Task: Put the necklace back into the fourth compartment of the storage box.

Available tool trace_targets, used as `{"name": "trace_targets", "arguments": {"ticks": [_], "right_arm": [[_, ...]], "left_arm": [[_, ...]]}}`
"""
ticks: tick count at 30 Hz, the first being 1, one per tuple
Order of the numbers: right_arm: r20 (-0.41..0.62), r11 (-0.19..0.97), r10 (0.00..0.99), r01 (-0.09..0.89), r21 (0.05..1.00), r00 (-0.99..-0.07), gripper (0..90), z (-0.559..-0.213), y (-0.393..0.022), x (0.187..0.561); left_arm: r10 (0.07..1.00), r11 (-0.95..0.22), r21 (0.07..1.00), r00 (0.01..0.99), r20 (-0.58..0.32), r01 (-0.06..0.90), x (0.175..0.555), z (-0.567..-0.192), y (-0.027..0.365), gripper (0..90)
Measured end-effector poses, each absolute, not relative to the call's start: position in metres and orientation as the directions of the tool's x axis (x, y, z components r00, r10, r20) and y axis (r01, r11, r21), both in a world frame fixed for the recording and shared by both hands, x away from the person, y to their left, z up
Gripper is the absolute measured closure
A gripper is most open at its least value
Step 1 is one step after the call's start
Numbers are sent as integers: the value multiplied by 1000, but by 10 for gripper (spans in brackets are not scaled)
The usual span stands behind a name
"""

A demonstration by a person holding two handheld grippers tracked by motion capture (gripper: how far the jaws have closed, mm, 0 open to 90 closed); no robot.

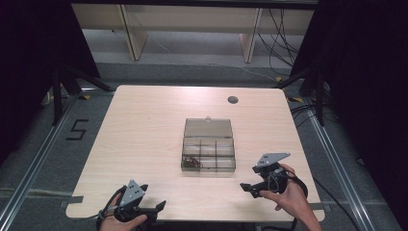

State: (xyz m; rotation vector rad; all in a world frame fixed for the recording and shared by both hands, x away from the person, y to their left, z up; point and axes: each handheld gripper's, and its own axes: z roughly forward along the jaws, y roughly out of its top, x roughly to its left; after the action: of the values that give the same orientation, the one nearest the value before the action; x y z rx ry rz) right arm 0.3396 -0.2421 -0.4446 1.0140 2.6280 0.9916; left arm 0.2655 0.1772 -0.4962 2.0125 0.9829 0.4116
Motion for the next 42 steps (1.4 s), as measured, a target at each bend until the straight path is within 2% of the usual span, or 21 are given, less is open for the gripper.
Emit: {"name": "trace_targets", "arguments": {"ticks": [4,10,18,24,29,30,34,35,36,38,41,42], "right_arm": [[100,544,650,554,630,-753,218,-445,-242,338],[84,554,640,535,638,-763,217,-446,-246,336],[107,532,662,566,630,-742,216,-449,-253,331],[106,503,669,554,664,-735,210,-453,-260,327],[106,506,673,560,656,-732,211,-455,-265,324],[132,482,681,576,660,-720,211,-457,-265,322],[113,507,671,566,650,-732,211,-461,-270,320],[126,479,679,566,671,-724,211,-464,-269,319],[142,491,683,594,637,-716,211,-463,-271,316],[144,486,685,596,639,-714,211,-465,-272,314],[131,494,685,589,640,-717,210,-466,-273,313],[122,484,677,565,668,-725,210,-469,-273,314]], "left_arm": [[782,-302,808,617,-93,505,265,-497,175,157],[766,-345,799,640,-63,492,265,-496,177,157],[764,-352,797,642,-59,491,265,-496,176,157],[768,-326,802,635,-83,500,264,-497,176,157],[768,-326,802,635,-84,500,264,-497,175,156],[768,-327,802,636,-83,500,264,-497,175,156],[768,-322,804,634,-88,501,264,-497,175,157],[766,-327,807,638,-78,491,265,-497,174,157],[757,-359,795,651,-58,489,265,-495,176,157],[758,-357,794,649,-62,492,265,-496,176,156],[758,-357,793,649,-62,493,265,-496,176,156],[758,-356,793,649,-63,494,265,-496,176,156]]}}
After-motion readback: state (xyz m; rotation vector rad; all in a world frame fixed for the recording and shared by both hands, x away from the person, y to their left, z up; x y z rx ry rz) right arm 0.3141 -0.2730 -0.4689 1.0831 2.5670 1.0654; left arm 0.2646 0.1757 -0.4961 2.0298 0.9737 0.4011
